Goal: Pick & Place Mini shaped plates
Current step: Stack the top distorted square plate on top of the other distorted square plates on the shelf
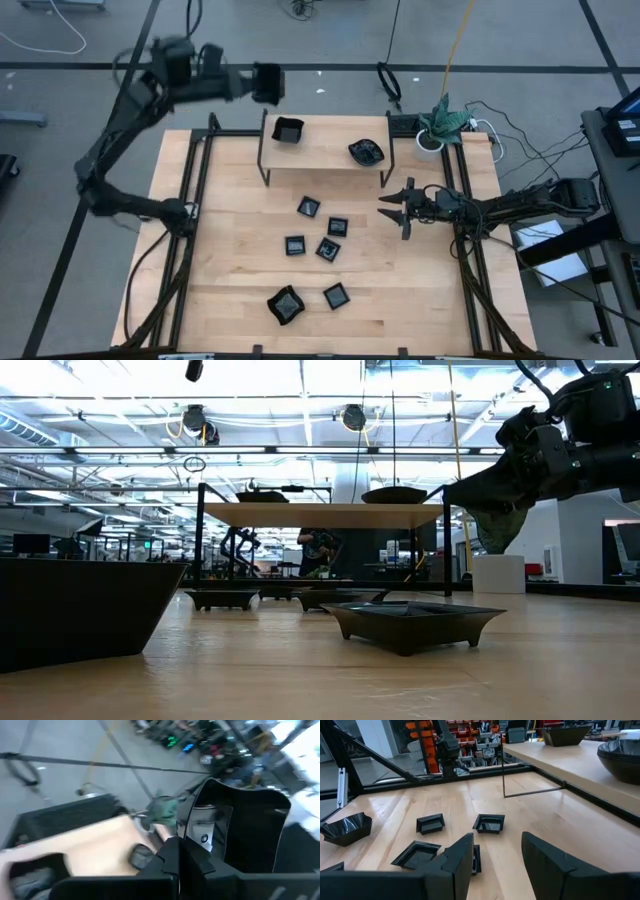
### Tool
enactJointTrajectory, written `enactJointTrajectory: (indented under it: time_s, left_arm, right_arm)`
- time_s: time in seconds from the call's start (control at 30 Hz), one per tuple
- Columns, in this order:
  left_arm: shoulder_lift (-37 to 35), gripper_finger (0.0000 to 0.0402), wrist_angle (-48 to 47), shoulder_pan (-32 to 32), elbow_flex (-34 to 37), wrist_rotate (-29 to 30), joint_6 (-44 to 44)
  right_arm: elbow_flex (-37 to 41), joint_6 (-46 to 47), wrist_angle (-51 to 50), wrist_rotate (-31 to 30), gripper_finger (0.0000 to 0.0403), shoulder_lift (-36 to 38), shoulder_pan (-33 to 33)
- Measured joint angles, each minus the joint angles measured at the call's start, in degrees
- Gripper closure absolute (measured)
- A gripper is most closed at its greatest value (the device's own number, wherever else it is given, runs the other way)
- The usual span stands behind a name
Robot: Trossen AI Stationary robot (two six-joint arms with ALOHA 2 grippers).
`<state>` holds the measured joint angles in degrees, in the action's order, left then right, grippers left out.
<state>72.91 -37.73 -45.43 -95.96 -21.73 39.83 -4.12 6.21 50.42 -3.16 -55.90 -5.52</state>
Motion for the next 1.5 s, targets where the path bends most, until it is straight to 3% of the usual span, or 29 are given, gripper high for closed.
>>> enactJointTrajectory:
  time_s: [0.17,0.63,1.13,1.5]
  left_arm:
    - [9.4,0.0397,-12.2,-4.8,-9.4,2.3,-3.2]
    - [26.8,0.0398,-23.4,-5.3,-9.7,4.1,-12.6]
    - [29.1,0.0396,-32.8,-4.8,-9.5,13.3,-15.6]
    - [29.1,0.0398,-32.4,-3.7,-7.3,14.2,-10.1]
  right_arm:
    - [0.0,-0.5,0.3,0.0,0.0245,0.0,0.0]
    - [0.0,-1.1,0.3,0.0,0.0245,0.0,0.0]
    - [0.0,-1.1,-0.2,0.1,0.0245,0.0,0.0]
    - [0.0,-1.1,-0.2,0.2,0.0245,0.0,0.0]
